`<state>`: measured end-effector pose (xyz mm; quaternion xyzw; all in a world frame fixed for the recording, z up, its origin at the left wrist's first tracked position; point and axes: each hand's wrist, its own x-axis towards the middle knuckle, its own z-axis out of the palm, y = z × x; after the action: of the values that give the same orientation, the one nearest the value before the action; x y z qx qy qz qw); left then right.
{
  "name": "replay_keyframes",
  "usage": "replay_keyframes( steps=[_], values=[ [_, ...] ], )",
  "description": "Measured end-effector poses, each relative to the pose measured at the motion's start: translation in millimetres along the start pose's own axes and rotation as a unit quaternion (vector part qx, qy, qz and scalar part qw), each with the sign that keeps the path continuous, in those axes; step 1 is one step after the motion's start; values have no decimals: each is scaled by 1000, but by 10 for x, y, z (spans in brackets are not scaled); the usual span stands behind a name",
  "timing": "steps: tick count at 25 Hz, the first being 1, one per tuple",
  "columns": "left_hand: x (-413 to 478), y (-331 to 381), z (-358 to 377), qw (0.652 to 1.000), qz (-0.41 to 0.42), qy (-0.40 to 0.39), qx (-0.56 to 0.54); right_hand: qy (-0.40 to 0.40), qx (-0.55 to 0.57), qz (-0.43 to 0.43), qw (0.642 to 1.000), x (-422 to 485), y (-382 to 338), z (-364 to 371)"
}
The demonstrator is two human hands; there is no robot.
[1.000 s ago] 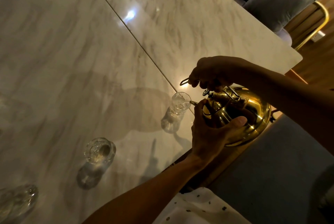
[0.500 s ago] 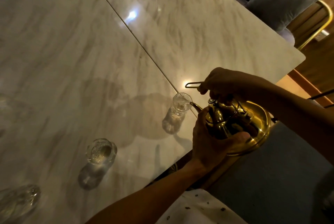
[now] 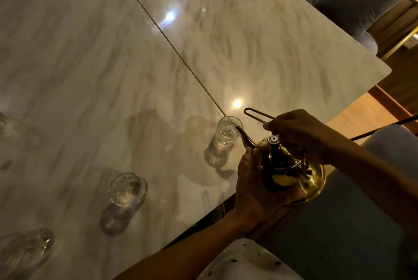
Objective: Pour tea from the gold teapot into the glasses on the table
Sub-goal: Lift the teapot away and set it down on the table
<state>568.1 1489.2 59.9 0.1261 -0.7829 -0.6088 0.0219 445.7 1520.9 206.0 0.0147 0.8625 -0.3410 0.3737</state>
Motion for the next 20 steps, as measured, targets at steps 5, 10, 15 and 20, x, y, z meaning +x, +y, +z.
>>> replay_keyframes(
  steps=[5, 10, 15, 20],
  values=[
    [10, -72, -19, 999, 25, 25, 33, 14, 38, -72, 997, -62, 142, 4],
    [87, -66, -139, 993, 87, 59, 54, 32, 80, -145, 986, -60, 204, -20],
    [295, -95, -316, 979, 129, 100, 119, 25, 110, -217, 970, -7, -9, -56],
    [567, 73, -755, 954, 210, 171, 132, 2, 150, -258, 954, 98, -520, -60]
  ],
)
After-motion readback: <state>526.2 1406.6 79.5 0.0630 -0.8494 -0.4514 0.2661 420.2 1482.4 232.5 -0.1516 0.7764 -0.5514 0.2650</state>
